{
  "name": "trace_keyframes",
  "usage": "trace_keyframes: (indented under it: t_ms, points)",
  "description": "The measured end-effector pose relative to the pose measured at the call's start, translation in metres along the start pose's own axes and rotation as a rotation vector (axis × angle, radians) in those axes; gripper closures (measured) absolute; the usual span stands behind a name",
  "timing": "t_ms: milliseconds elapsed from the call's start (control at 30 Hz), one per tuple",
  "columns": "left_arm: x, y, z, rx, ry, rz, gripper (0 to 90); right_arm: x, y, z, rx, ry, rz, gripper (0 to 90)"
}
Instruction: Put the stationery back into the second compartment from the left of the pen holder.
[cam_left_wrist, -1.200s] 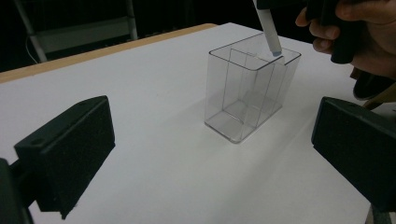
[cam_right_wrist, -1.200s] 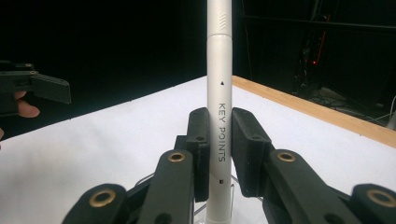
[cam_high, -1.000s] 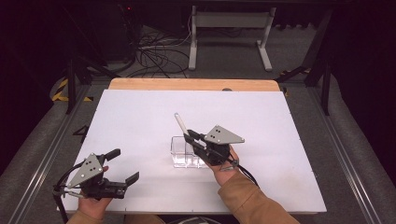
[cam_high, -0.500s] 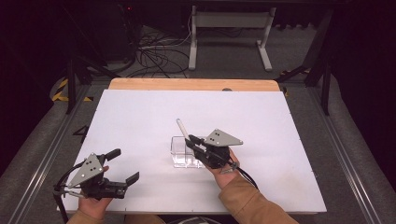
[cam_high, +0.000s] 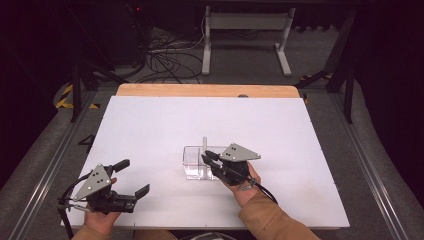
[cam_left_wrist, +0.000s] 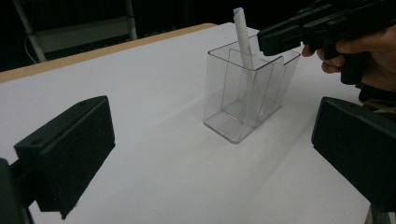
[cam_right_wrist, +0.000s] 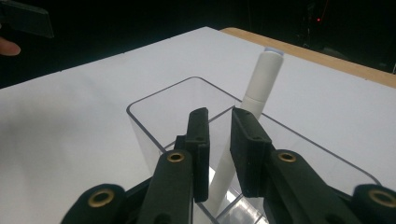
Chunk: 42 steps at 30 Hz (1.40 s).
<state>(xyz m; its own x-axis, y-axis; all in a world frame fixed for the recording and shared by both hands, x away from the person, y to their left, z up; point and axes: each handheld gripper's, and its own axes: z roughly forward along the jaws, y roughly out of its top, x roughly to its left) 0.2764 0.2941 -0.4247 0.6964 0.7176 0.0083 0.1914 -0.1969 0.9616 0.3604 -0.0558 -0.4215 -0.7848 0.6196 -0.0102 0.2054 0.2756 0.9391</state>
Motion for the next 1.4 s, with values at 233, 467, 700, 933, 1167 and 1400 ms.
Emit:
trace_keyframes:
  t_ms: [233, 467, 700, 933, 1167, 1400]
  points:
    - [0.0, 0.0, 0.0, 0.001, -0.002, -0.004, 0.3, -0.001, 0.003, -0.004, -0.023, 0.014, -0.018, 70.3]
    - [0.0, 0.0, 0.0, -0.003, -0.002, -0.004, 0.3, -0.007, 0.018, -0.021, -0.048, 0.061, -0.059, 40.9]
    - [0.0, 0.0, 0.0, -0.003, -0.003, -0.009, 0.3, -0.016, 0.026, -0.033, -0.058, 0.059, -0.064, 28.6]
    - [0.0, 0.0, 0.001, -0.002, -0.002, -0.005, 0.3, -0.024, 0.028, -0.044, -0.053, 0.046, -0.07, 21.6]
    - [-0.001, 0.001, 0.0, -0.007, -0.003, -0.005, 0.3, -0.037, 0.028, -0.063, -0.053, 0.034, -0.063, 14.0]
    - [-0.001, 0.001, 0.001, -0.011, -0.003, -0.009, 0.3, -0.051, 0.023, -0.081, -0.025, 0.046, -0.03, 8.0]
